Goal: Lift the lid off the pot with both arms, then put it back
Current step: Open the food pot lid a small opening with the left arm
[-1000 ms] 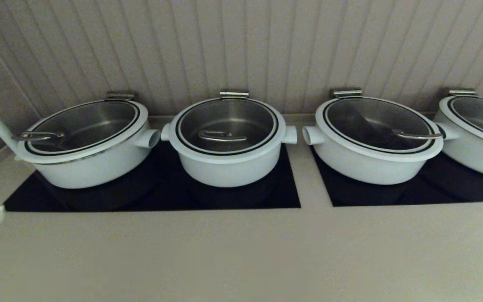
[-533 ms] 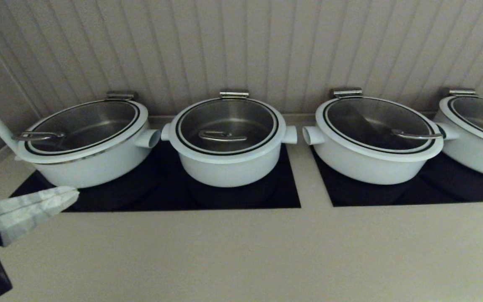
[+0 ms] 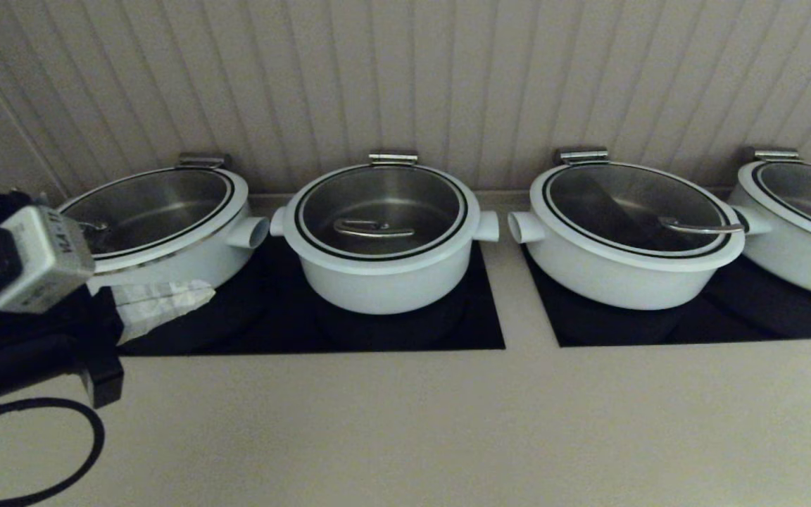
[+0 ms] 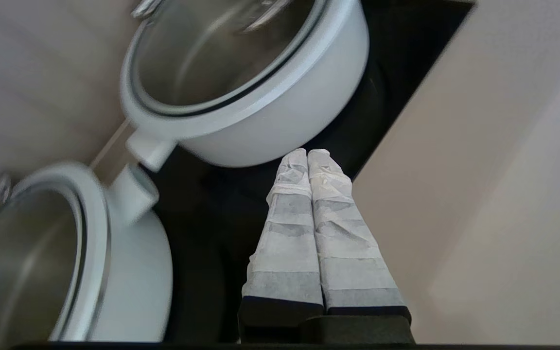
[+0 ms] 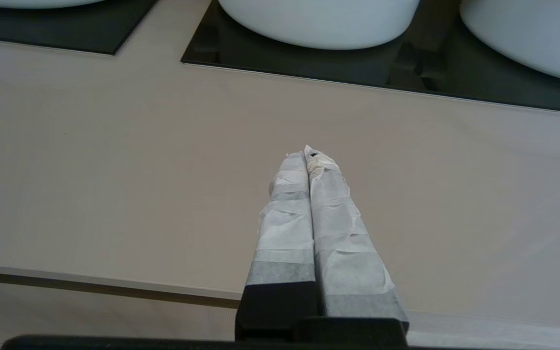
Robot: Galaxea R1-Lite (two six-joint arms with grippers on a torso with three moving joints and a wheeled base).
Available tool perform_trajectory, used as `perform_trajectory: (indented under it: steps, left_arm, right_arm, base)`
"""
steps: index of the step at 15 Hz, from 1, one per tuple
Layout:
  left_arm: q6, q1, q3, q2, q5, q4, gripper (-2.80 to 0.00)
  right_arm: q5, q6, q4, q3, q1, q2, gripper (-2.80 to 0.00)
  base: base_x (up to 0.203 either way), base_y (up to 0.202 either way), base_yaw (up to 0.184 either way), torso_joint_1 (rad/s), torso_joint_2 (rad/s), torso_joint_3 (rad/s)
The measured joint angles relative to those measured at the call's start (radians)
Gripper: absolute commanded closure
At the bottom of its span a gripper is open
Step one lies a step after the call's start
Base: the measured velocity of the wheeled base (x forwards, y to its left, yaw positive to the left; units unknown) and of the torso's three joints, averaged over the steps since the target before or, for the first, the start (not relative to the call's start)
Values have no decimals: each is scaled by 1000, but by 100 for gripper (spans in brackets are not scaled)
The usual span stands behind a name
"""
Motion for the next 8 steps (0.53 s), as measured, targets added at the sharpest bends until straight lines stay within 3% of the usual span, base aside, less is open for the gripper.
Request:
perform_trajectory:
  steps: [2,8]
  left_arm:
    - [29,-27,-13,47,6,0,0]
    - [31,-128,-110,171,85,0,0]
  right_arm:
    - [0,0,0,0,0,0,0]
    - [0,0,0,0,0,0,0]
  base:
    - [0,0,0,0,0,0]
    - [0,0,0,0,0,0]
